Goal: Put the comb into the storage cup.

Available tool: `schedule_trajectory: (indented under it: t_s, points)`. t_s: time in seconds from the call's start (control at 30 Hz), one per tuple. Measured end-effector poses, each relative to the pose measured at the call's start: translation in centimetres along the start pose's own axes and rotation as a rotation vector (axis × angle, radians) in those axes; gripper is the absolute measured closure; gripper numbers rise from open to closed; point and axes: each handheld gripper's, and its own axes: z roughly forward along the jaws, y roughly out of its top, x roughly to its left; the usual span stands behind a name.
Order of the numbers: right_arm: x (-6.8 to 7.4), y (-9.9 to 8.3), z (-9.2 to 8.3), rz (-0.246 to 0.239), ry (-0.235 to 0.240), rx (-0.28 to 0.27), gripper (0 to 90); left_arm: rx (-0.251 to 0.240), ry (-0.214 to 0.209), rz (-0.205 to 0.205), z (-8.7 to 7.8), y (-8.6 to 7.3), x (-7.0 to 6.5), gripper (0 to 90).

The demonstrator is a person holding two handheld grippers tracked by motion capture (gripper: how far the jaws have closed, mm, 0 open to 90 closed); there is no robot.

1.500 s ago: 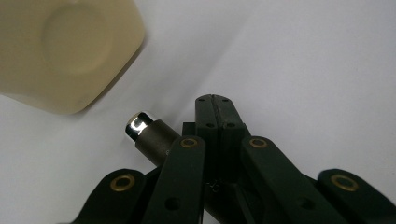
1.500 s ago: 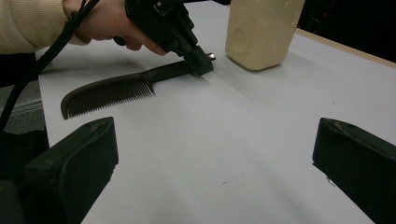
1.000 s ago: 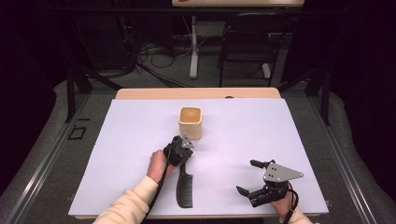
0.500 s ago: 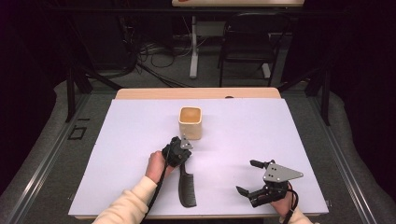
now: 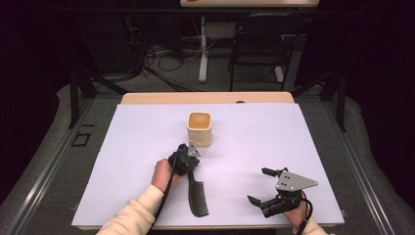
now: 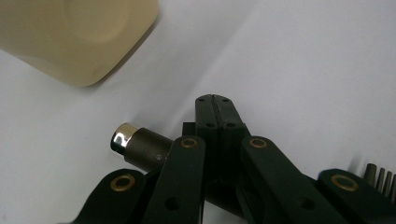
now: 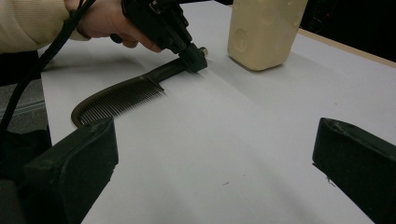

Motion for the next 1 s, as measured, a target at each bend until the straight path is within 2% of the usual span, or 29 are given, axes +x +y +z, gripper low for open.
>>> schedule_trajectory:
  t_s: [1.0]
  points:
    - [0.01, 0.01, 0.00, 0.001, -0.001, 0.002, 0.0, 0.019, 0.022, 0.005, -0.37, -0.31, 0.07, 90.0]
